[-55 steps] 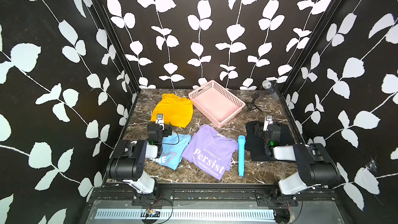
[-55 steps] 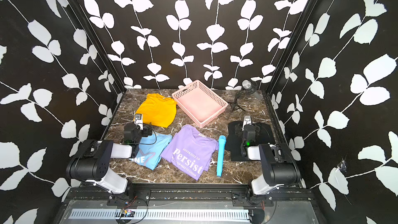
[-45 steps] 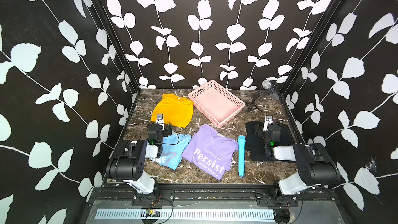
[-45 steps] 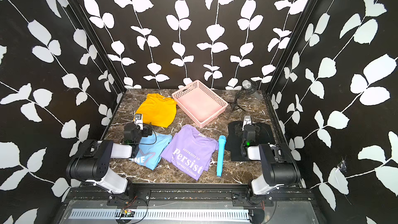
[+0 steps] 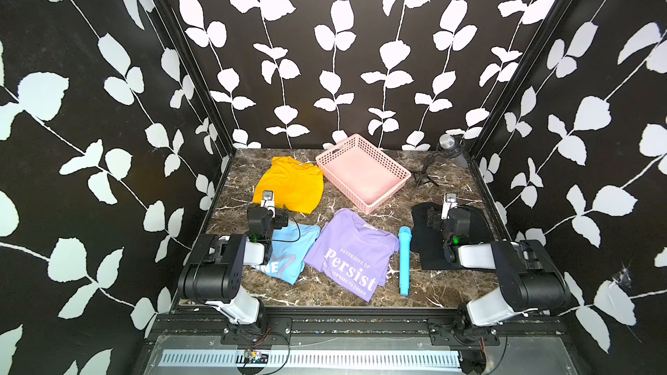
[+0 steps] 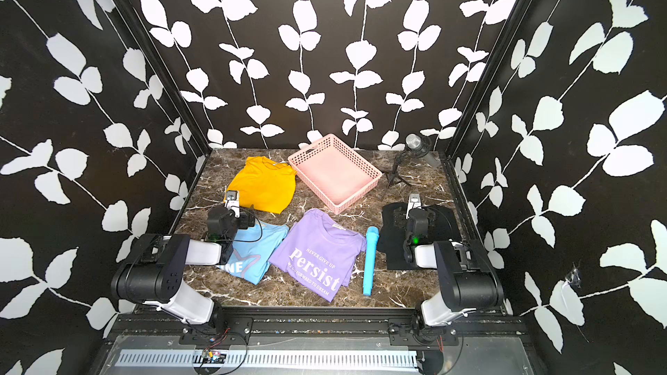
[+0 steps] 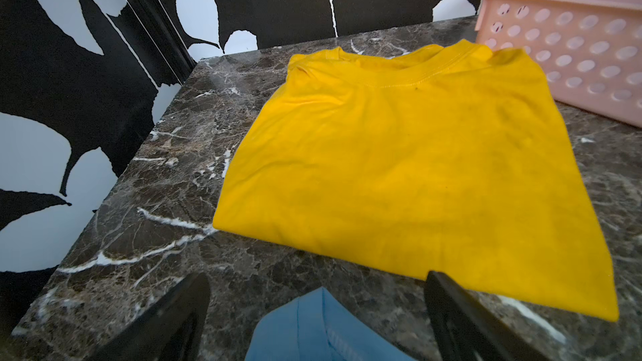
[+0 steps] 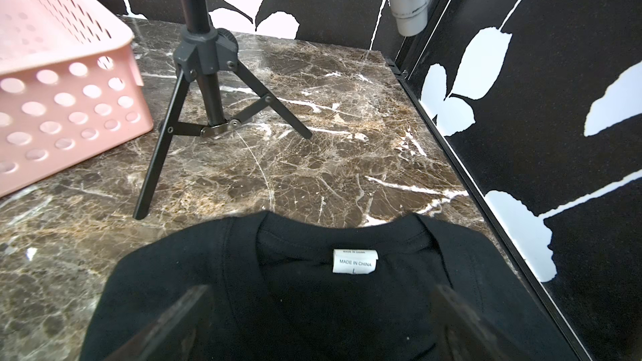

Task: Put the folded t-shirts into the basket
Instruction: Adjust the bin at the center of the board.

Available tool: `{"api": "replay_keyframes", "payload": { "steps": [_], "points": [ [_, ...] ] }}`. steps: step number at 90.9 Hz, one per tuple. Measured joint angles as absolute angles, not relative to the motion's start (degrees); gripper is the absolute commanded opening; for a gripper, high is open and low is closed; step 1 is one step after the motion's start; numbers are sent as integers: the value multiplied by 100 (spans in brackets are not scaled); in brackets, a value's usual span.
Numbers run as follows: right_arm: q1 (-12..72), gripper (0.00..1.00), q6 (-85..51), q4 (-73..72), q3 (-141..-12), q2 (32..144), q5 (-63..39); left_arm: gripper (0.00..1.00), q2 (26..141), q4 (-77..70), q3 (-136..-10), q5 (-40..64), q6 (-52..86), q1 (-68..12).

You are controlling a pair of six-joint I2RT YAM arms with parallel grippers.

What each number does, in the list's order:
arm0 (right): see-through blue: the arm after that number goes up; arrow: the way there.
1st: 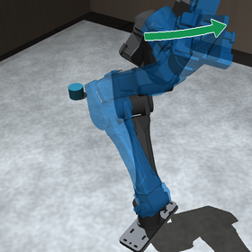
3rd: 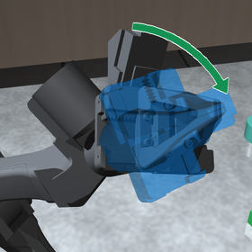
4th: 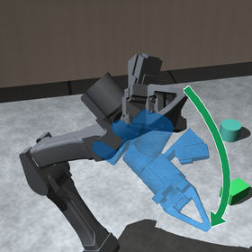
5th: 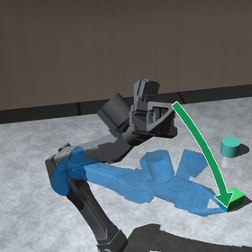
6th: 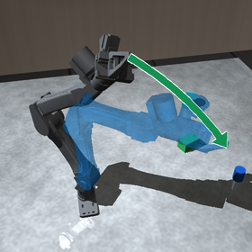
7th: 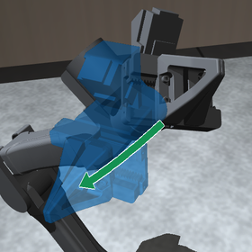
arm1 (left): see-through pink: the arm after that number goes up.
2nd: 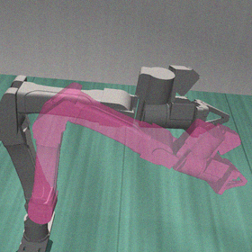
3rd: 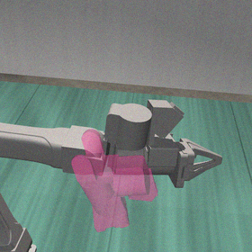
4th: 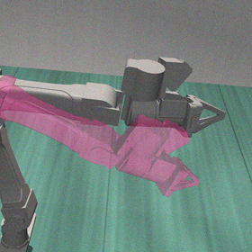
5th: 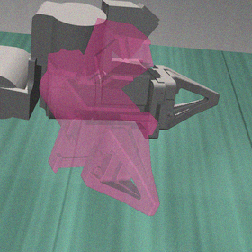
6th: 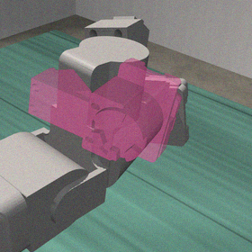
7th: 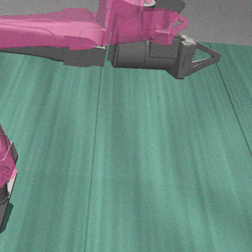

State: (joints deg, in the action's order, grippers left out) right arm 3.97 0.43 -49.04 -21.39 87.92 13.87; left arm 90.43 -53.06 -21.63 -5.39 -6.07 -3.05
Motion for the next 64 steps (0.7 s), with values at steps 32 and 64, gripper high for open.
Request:
{"api": "replay_keyframes", "payload": {
  "steps": [32,64],
  "points": [
    [399,99,-158,-3721,-2239,7592,1619,98,8287,-4165,-2401,-709,-510,-305],
    [908,98,-1238,-1061,-3747,5391,1765,90,7494,-1876,-4053,-285,1579,-287]
  ]
}}
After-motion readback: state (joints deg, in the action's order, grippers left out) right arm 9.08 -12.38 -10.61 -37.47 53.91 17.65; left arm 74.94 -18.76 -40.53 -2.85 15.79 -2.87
